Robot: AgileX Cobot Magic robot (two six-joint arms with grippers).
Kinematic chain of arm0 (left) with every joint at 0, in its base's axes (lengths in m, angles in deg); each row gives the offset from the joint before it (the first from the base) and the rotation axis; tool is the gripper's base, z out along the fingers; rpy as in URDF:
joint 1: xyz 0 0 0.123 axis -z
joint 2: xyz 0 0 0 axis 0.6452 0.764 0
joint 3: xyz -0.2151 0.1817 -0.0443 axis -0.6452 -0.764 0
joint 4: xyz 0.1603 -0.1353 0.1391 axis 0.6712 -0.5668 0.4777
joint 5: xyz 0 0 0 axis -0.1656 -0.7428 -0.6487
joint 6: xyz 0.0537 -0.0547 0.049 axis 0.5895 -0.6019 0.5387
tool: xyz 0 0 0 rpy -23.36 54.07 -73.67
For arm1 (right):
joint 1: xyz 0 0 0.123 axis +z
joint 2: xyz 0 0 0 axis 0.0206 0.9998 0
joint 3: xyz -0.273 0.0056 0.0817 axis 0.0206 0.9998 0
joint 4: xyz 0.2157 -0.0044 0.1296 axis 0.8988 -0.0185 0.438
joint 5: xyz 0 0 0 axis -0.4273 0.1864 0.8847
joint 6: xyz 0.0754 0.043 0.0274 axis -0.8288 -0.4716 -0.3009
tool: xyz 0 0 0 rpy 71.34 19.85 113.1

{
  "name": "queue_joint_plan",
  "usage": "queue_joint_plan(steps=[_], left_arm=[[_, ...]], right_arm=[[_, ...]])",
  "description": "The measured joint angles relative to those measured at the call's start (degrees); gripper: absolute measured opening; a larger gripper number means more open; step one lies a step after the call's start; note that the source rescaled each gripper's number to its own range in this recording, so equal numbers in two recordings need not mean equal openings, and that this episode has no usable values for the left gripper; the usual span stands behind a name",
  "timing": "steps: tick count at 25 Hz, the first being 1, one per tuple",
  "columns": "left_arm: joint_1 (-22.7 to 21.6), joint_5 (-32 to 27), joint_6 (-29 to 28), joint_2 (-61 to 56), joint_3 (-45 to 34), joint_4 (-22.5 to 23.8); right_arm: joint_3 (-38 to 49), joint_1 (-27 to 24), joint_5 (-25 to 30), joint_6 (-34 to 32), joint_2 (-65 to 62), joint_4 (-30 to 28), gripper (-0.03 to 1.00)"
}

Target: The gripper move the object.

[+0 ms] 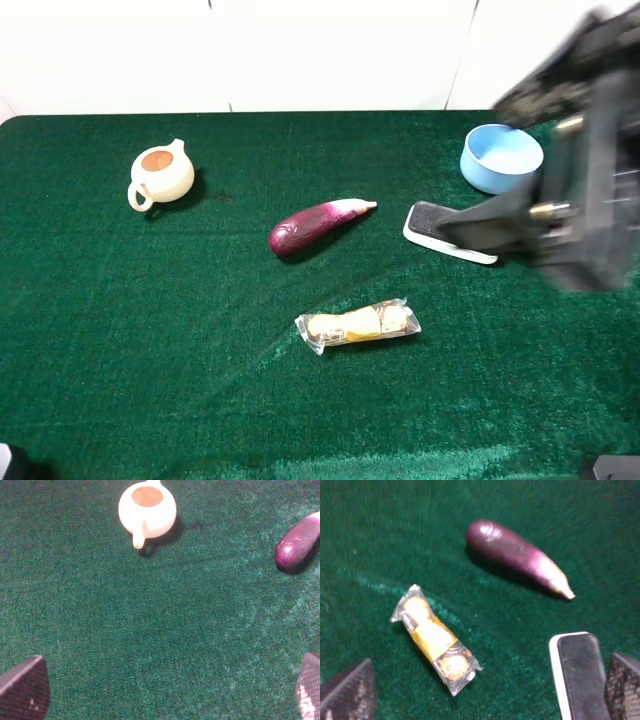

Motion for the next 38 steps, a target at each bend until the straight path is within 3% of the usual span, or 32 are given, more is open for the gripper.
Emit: queue_joint_plan(steps=[15, 24, 27, 30, 38], left_arm=[[0.0, 0.0, 0.0, 0.0, 0.0, 0.0], [0.0, 0.0, 0.0, 0.0, 0.0, 0.0], [0.0, 0.0, 0.0, 0.0, 0.0, 0.0], [0.0, 0.0, 0.0, 0.0, 0.0, 0.0], [-0.09, 0.0, 0.0, 0.0, 0.0, 0.0]], right_arm=[[19.95, 0.0, 2.32, -10.5, -32.69, 0.88, 1.0], [22.24, -1.55, 6.44, -8.15, -45.12, 1.51, 1.0], [22.24, -7.73, 6.62, -7.94, -50.26, 1.51, 1.0], [22.24, -18.04, 6.84, -6.06, -52.36, 2.89, 1.0], [22.24, -44.31, 7.54, 8.63, -52.43, 14.26, 1.0]])
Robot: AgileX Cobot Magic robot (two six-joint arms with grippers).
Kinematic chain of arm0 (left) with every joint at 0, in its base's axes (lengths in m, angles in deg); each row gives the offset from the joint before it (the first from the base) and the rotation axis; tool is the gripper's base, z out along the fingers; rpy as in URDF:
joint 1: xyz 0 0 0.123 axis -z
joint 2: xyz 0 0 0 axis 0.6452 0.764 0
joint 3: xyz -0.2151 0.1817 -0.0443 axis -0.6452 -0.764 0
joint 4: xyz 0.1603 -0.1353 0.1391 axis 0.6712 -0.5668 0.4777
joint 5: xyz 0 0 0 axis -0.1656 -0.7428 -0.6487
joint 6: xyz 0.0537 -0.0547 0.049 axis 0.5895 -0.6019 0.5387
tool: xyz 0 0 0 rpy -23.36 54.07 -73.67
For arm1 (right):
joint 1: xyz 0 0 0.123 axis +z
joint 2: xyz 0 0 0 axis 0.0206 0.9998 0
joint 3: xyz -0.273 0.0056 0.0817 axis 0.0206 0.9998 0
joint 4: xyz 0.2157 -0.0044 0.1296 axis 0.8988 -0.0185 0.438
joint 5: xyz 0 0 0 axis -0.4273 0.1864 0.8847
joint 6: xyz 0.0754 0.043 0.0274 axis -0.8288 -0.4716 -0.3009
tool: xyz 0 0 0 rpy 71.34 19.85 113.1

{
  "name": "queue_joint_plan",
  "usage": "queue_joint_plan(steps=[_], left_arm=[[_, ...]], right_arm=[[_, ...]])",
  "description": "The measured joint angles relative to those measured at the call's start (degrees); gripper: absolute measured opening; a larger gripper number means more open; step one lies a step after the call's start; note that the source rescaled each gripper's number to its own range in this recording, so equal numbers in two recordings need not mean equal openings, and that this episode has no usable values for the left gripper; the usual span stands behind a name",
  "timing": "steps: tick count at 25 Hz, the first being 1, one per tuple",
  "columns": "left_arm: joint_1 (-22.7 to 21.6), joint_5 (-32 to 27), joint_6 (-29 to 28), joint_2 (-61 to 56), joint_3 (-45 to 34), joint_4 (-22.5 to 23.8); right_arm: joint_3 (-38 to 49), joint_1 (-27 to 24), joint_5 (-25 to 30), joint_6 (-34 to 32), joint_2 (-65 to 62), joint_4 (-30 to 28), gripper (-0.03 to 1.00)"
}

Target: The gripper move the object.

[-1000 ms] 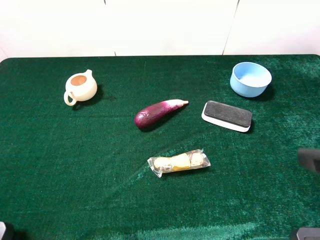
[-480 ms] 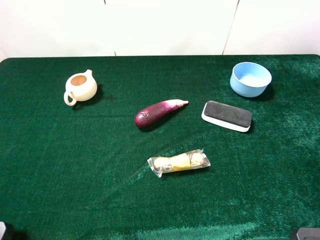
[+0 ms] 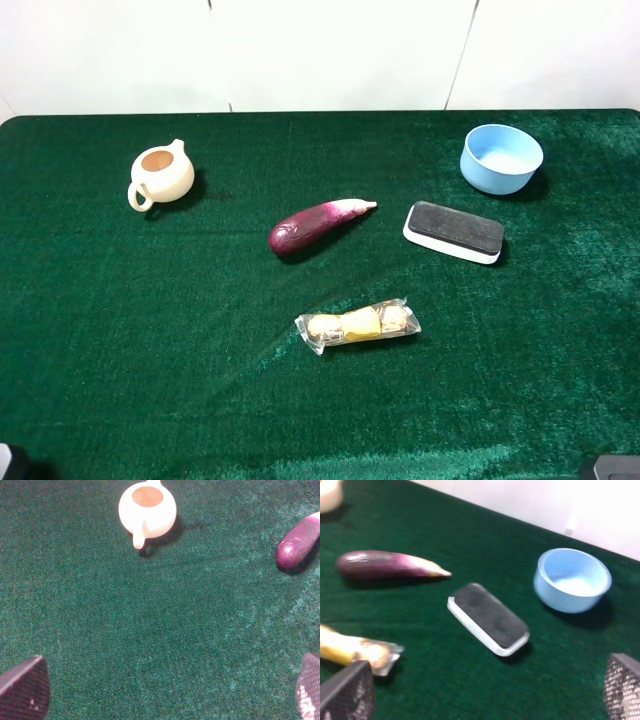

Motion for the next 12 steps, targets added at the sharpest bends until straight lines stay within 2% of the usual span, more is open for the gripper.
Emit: queue_joint_plan(steps=[2, 4, 12], left_arm=[[0.0, 0.0, 0.0, 0.0, 0.0, 0.0], [0.0, 0.0, 0.0, 0.0, 0.0, 0.0], [0.0, 0.0, 0.0, 0.0, 0.0, 0.0]], right_arm=[[0.0, -3.66, 0.21, 1.28, 0.0, 1.09, 1.0], [0.0, -5.02, 0.28, 1.69, 0.0, 1.24, 1.0], [0.0, -5.31, 0.28, 0.3, 0.0, 0.54, 1.0]])
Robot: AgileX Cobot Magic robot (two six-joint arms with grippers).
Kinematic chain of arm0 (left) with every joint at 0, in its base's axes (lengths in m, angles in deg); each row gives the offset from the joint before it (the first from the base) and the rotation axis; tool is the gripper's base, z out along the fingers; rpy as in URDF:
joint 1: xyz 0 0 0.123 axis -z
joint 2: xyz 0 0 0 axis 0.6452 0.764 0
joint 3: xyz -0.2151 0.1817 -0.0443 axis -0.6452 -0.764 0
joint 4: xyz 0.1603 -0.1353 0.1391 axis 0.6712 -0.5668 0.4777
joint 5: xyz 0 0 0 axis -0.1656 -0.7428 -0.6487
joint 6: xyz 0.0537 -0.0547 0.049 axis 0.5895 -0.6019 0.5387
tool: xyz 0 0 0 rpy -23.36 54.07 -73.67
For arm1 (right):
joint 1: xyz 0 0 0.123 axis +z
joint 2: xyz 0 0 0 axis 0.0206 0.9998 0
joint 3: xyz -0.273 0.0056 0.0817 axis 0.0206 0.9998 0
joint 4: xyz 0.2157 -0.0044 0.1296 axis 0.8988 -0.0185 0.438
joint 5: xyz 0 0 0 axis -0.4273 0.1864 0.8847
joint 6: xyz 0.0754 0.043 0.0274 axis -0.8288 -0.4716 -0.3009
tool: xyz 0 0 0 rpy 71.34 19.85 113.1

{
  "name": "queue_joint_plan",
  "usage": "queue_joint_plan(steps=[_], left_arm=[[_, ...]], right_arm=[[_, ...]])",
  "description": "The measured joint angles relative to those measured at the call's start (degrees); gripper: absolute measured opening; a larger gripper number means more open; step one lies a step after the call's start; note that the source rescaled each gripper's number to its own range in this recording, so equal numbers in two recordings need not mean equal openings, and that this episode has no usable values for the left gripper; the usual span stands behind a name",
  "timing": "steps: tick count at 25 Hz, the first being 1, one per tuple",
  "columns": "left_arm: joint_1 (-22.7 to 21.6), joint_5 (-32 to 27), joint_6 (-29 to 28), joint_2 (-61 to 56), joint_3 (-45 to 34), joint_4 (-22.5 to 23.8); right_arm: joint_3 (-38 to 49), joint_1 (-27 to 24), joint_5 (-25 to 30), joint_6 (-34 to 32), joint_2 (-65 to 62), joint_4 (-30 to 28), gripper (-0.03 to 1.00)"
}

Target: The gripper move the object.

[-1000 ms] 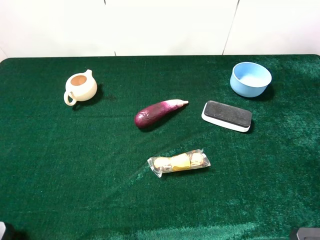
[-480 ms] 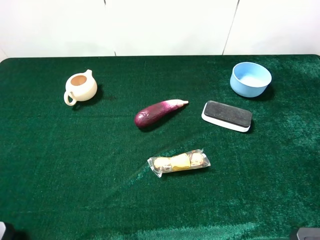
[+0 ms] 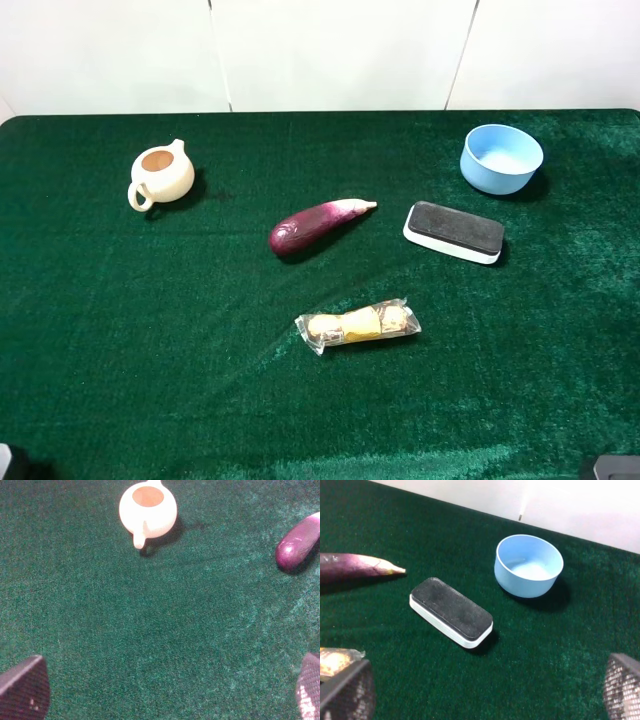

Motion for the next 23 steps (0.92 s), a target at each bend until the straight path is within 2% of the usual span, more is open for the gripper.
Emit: queue_joint_plan(steps=[23], left_arm=[[0.0, 0.0, 0.0, 0.0, 0.0, 0.0]], right_arm=[[0.0, 0.0, -0.38, -1.9, 0.0, 0.0, 1.0]])
